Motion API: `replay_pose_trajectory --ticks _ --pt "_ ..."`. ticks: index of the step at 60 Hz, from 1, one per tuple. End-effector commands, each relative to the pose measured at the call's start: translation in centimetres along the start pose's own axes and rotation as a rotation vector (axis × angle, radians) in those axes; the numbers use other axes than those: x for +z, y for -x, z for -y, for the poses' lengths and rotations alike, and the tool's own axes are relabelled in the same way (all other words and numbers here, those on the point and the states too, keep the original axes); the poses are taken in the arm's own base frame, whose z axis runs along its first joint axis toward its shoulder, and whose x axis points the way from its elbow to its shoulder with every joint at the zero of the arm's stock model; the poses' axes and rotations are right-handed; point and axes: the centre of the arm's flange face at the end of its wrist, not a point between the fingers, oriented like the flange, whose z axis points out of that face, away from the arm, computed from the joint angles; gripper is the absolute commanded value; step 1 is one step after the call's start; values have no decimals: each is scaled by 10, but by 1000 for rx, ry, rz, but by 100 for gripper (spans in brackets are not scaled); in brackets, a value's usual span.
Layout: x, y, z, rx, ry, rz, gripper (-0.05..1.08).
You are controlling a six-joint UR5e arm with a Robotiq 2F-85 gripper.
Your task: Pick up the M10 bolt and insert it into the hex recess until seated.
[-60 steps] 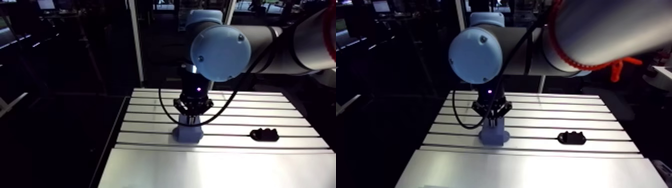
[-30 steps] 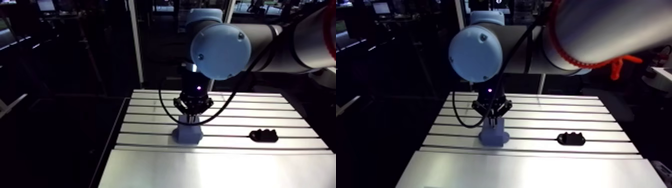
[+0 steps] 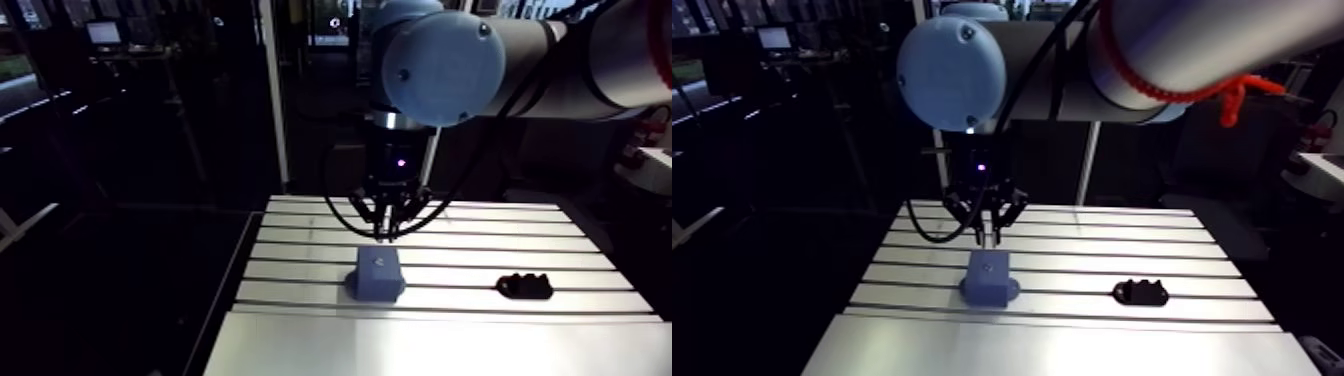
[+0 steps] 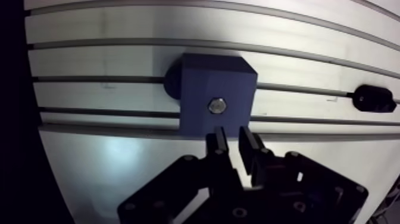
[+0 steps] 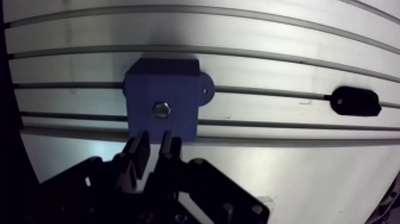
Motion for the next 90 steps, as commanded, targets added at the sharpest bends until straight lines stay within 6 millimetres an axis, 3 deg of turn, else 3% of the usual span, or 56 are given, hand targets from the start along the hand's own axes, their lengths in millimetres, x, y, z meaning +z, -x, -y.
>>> replay_pose_trajectory --ticks 1,31,41,63,74,90 --pt "-37 4 -6 -2 65 -2 0" --pt "-137 -3 -5 18 28 43 0" --pt "-161 -5 -5 19 22 25 1" --pt "-192 -8 -9 32 -2 -42 1" --pt "-195 -9 -11 35 -2 -47 1" --pt "-212 2 -10 34 0 -80 1"
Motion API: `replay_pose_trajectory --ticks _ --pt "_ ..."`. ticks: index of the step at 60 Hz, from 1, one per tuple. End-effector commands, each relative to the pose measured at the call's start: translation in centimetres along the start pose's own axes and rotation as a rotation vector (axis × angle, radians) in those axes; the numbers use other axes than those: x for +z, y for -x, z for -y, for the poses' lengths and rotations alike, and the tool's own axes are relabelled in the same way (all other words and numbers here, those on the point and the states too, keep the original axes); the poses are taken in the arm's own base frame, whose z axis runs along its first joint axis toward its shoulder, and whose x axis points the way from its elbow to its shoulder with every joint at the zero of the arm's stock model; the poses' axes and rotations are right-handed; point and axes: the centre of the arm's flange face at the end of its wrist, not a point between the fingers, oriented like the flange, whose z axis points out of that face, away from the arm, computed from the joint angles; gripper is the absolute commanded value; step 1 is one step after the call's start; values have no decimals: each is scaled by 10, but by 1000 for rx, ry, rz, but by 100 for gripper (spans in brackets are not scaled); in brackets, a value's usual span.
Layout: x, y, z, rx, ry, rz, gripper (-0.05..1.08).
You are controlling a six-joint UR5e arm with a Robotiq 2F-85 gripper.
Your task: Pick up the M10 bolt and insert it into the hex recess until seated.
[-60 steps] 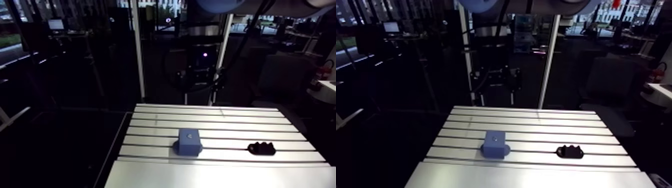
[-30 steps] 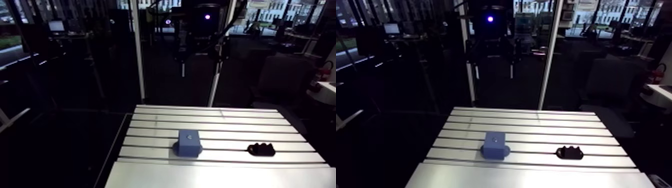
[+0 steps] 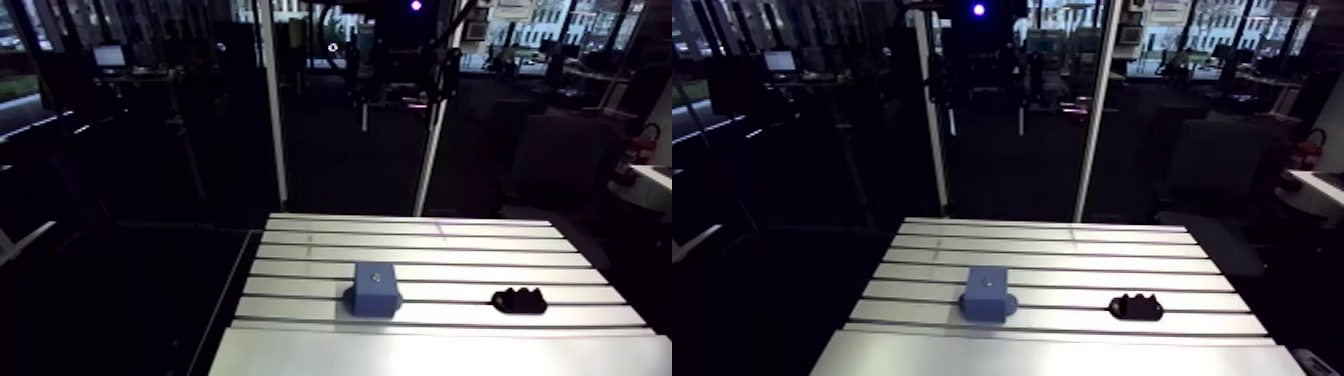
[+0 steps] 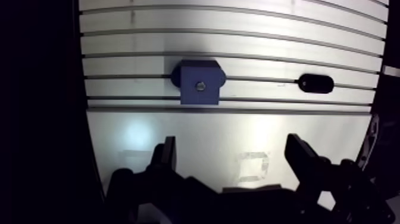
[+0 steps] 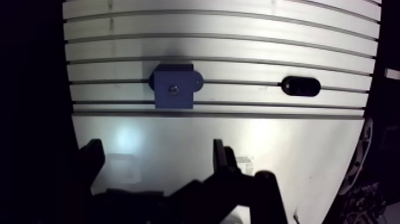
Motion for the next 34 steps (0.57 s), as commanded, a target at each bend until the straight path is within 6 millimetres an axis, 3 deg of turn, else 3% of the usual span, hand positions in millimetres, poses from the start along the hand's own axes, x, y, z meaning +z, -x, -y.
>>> replay_pose_trajectory --ticks 1,34 --pt "-11 6 0 1 0 -21 1" --pt "-15 11 0 0 -1 -28 1"
